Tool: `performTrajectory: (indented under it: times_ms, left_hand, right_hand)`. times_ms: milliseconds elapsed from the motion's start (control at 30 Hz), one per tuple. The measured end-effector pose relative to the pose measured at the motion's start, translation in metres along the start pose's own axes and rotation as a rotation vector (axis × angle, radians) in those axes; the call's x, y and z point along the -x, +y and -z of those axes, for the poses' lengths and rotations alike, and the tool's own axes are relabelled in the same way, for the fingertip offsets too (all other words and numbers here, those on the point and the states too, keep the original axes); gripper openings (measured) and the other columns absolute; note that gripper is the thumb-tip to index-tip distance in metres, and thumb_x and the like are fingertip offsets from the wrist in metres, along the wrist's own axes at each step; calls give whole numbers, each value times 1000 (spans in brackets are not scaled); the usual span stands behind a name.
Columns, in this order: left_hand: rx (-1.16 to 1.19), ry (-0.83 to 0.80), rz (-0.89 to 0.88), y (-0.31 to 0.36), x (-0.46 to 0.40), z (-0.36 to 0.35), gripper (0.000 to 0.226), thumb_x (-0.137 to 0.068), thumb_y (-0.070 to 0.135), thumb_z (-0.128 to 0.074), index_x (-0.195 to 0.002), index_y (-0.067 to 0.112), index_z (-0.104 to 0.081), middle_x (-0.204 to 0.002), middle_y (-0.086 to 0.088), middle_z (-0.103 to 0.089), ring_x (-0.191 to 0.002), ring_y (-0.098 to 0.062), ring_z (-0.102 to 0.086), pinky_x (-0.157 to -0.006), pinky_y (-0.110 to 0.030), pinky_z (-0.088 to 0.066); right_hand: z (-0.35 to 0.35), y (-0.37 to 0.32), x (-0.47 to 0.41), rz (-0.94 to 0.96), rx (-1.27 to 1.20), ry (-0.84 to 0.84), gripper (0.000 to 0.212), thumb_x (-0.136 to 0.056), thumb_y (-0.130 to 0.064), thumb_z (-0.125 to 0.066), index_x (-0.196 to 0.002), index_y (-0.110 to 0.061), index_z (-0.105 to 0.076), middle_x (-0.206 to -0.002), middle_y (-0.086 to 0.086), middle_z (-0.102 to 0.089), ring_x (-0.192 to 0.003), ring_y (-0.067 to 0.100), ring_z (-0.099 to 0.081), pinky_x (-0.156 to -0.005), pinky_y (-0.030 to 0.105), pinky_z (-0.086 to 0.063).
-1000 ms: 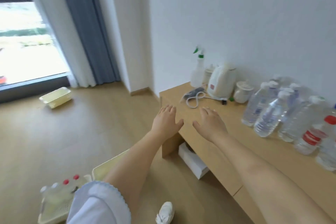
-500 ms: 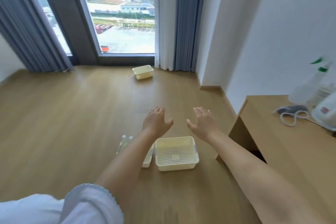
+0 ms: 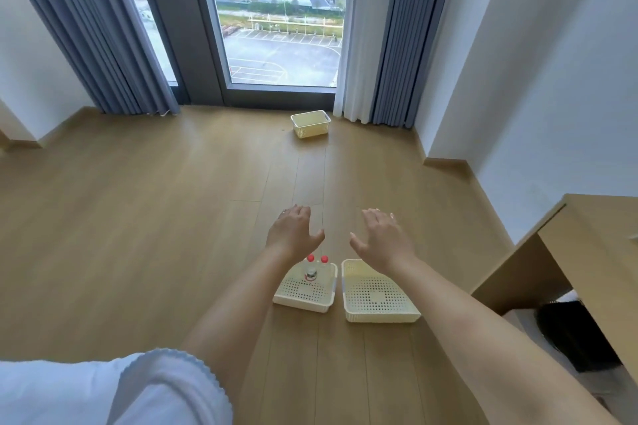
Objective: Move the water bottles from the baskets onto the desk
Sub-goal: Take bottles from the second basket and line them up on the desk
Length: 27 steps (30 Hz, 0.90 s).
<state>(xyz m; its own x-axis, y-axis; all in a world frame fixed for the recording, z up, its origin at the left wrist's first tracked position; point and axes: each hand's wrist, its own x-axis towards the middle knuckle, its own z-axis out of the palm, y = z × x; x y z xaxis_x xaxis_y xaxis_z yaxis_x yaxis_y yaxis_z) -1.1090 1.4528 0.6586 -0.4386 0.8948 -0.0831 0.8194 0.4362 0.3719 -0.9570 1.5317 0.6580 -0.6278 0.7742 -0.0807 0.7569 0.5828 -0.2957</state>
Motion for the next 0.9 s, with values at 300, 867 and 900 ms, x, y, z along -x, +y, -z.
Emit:
performTrajectory:
  times_ms: [300, 867, 900]
  left_hand:
    - [-38, -76, 14, -17, -43, -12, 57, -94, 38, -46, -139, 6, -36, -148, -10, -37, -141, -22, -26, -114, -32, -21]
    - [17, -202, 136, -39, -176, -94, 55, -95, 37, -44, -139, 5, -35, -152, -10, -31, -145, -21, -17, -117, -32, -13]
    - [4, -201, 132, -47, -185, -103, 55, -95, 36, -43, -139, 4, -35, -151, -10, -31, -145, -21, -18, -118, -32, -13]
  right_hand:
    - [-15, 5, -56, 25, 27, -76, 57, -95, -36, -45, -141, -7, -33, -148, 9, -36, -140, 21, -28, -119, 36, -9]
    - [-82, 78, -192, -1, 24, -213, 58, -96, -36, -43, -143, -5, -31, -151, 9, -33, -141, 22, -27, -117, 32, -16]
    - [-93, 80, -199, 1, 24, -212, 58, -96, -36, -43, -143, -5, -31, -151, 9, -33, -141, 21, -27, -117, 32, -17]
